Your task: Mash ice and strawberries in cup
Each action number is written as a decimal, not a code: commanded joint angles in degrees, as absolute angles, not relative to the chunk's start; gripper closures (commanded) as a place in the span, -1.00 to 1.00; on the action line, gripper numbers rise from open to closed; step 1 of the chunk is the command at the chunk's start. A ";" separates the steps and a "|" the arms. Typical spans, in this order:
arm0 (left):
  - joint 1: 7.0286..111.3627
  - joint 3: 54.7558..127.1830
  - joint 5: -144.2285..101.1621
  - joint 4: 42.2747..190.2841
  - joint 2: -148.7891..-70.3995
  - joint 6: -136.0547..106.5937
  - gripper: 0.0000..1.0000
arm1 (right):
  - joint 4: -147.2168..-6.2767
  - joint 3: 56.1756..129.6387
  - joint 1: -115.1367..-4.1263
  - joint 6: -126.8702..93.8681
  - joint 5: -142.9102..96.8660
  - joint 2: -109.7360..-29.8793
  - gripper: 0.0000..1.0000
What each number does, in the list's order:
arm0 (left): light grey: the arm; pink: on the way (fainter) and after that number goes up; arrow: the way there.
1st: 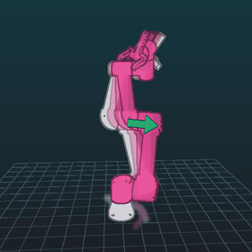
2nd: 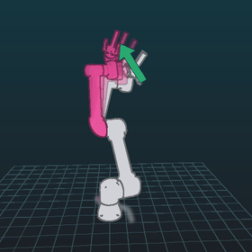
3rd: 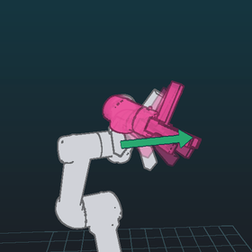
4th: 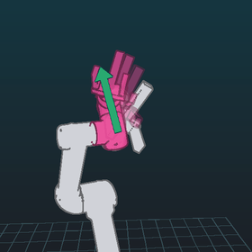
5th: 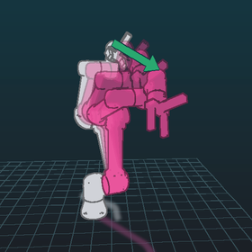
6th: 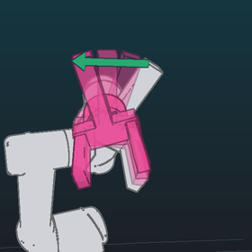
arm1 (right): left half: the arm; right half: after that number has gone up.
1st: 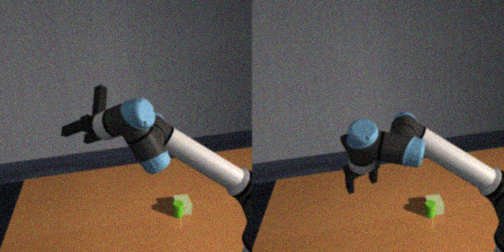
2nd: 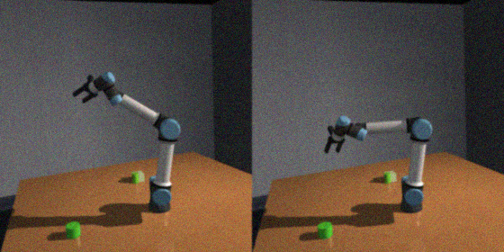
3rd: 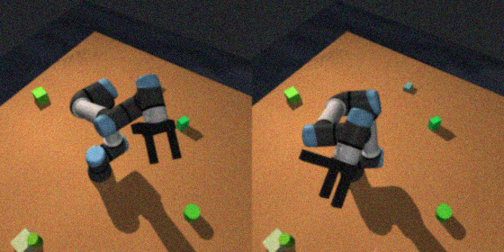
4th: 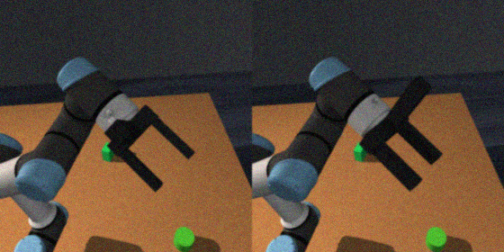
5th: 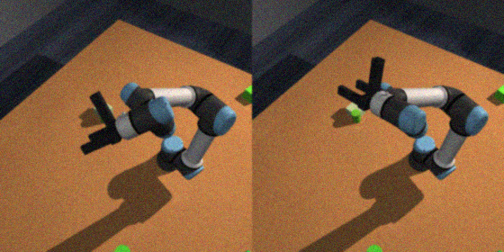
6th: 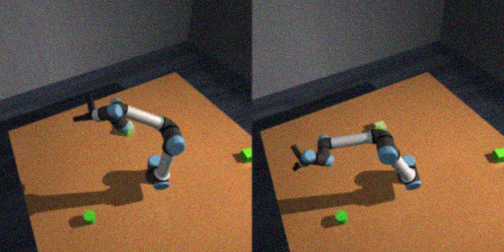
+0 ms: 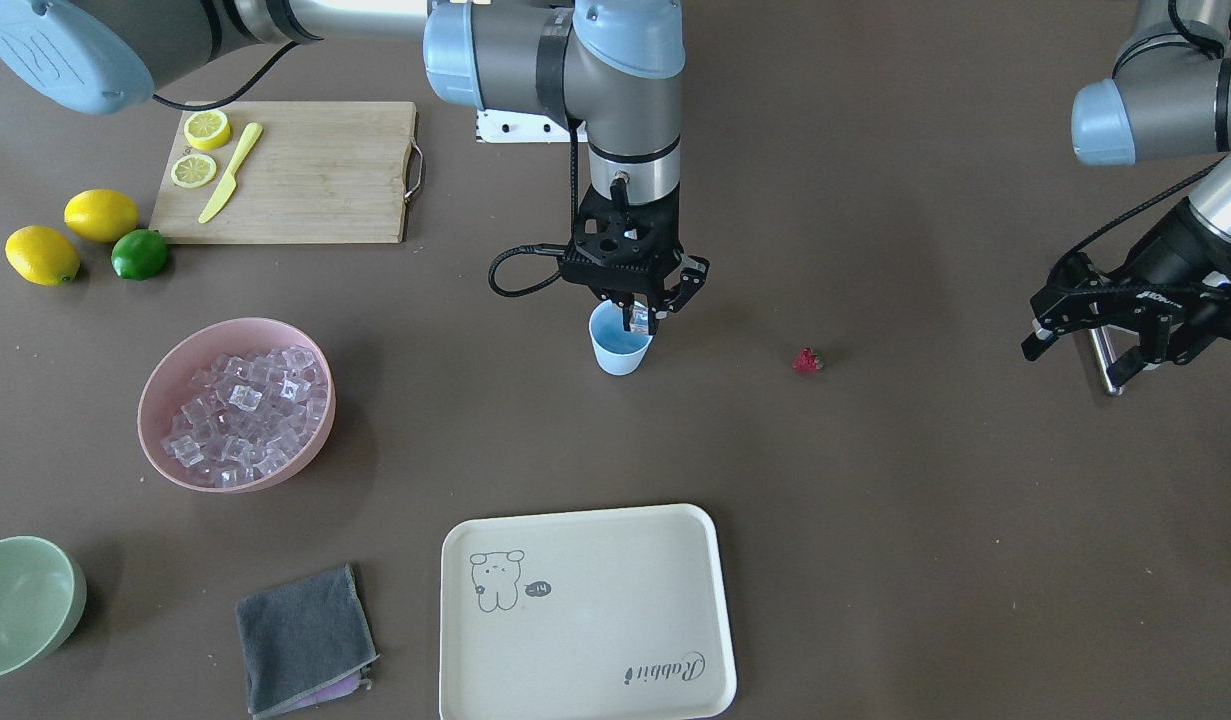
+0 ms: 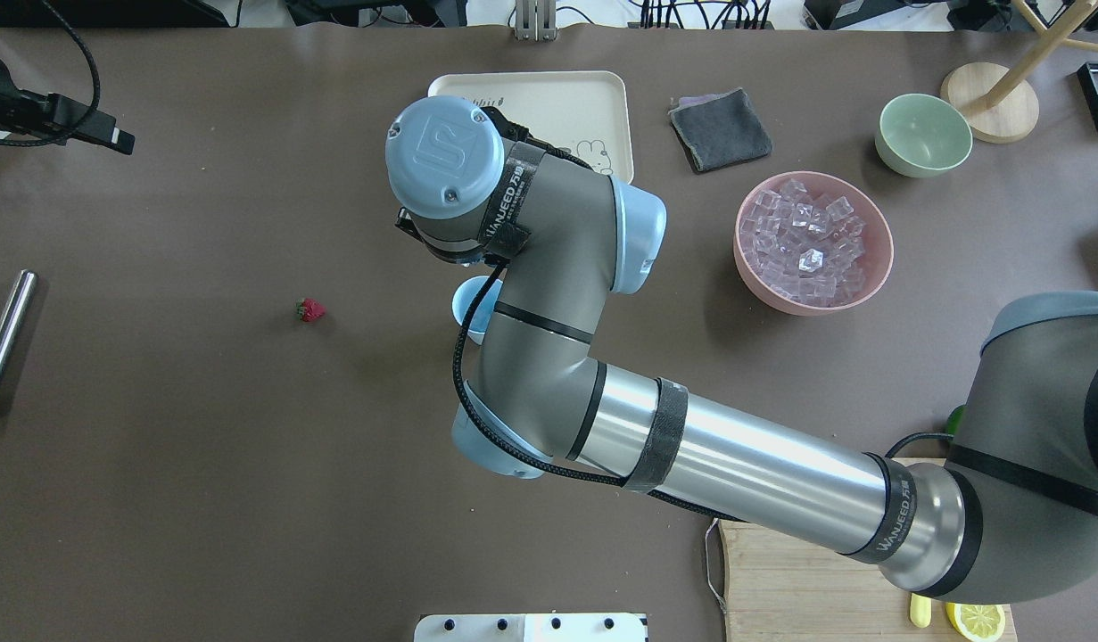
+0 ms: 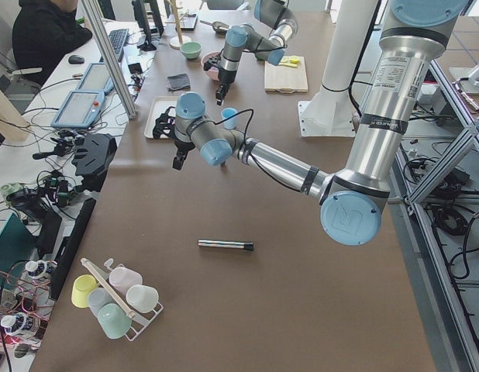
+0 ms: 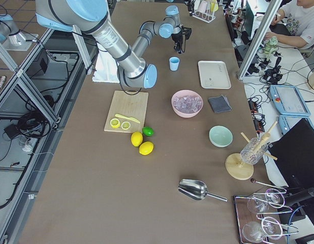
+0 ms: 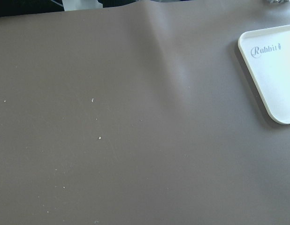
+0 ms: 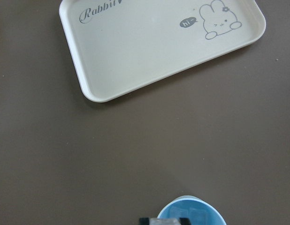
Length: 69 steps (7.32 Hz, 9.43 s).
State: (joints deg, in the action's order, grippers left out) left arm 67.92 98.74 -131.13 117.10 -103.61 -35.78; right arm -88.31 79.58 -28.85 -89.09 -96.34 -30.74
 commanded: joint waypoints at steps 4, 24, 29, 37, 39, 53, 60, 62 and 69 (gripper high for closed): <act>67.50 99.31 -131.22 116.98 -103.80 -35.86 -0.96 | -87.10 82.69 -25.93 -89.21 -95.36 -36.29 0.78; 39.90 94.49 -108.11 119.09 -108.11 -56.16 -0.70 | -66.35 100.72 -80.77 -17.15 -138.16 -96.85 -0.98; 39.46 91.33 -108.02 119.09 -110.65 -56.69 -0.68 | -71.44 100.46 -85.08 -16.61 -143.44 -93.70 -0.97; 38.32 91.32 -107.23 118.92 -110.04 -56.95 0.33 | -72.25 100.90 -85.87 -17.14 -142.47 -92.64 -0.96; 38.41 92.02 -107.31 118.22 -110.13 -56.87 0.76 | -72.25 100.81 -85.78 -17.23 -142.47 -92.46 -0.96; 34.98 91.05 -109.51 103.36 -132.89 -60.21 0.43 | -72.25 101.34 -84.81 -18.55 -141.51 -91.23 -0.96; 48.64 94.57 -116.66 111.15 -114.31 -55.05 -0.96 | -72.33 101.69 -84.73 -18.63 -142.21 -89.66 -0.96; 54.57 93.35 -119.71 111.53 -106.56 -49.85 -0.96 | -72.07 102.04 -84.81 -18.55 -142.21 -89.73 -0.96; 63.17 78.05 -127.50 136.60 -96.42 -48.61 -0.96 | -71.63 101.77 -84.20 -18.02 -141.33 -88.24 -0.97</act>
State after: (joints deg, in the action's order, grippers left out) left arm 59.55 78.30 -123.68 137.41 -96.51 -48.89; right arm -71.69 101.60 -84.25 -17.88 -141.36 -88.27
